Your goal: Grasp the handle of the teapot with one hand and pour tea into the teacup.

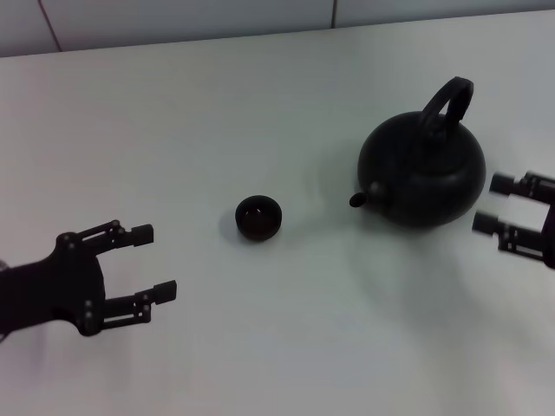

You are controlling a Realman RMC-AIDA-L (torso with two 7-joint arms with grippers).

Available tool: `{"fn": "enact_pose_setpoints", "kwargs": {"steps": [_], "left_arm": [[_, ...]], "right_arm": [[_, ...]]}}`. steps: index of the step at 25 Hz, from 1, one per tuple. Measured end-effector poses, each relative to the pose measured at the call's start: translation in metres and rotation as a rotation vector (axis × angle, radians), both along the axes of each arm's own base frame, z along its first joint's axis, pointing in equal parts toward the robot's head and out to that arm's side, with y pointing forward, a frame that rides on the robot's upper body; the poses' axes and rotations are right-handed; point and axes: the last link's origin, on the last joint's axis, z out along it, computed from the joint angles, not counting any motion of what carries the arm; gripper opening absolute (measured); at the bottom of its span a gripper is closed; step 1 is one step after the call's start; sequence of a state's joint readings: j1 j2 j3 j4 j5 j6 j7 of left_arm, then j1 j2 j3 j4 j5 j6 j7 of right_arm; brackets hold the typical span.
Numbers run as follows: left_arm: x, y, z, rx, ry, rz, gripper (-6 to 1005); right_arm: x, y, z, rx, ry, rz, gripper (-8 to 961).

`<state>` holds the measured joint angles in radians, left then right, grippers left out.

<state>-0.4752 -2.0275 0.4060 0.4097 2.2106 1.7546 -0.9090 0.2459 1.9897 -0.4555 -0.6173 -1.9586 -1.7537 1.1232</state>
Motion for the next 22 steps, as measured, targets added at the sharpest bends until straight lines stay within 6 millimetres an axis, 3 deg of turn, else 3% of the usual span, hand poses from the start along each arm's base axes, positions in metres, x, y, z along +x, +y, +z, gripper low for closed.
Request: {"fn": "enact_pose_setpoints", "kwargs": {"steps": [5, 15, 22], "left_arm": [[0.015, 0.025, 0.017, -0.103, 0.063, -0.003, 805], [0.026, 0.033, 0.026, -0.139, 0.068, -0.004, 805], [0.025, 0.033, 0.028, -0.131, 0.063, 0.003, 805]], "right_arm": [[-0.012, 0.019, 0.002, -0.162, -0.149, 0.054, 676], [-0.035, 0.051, -0.008, -0.237, -0.255, 0.152, 676], [-0.039, 0.056, -0.012, -0.240, -0.265, 0.165, 676]]}}
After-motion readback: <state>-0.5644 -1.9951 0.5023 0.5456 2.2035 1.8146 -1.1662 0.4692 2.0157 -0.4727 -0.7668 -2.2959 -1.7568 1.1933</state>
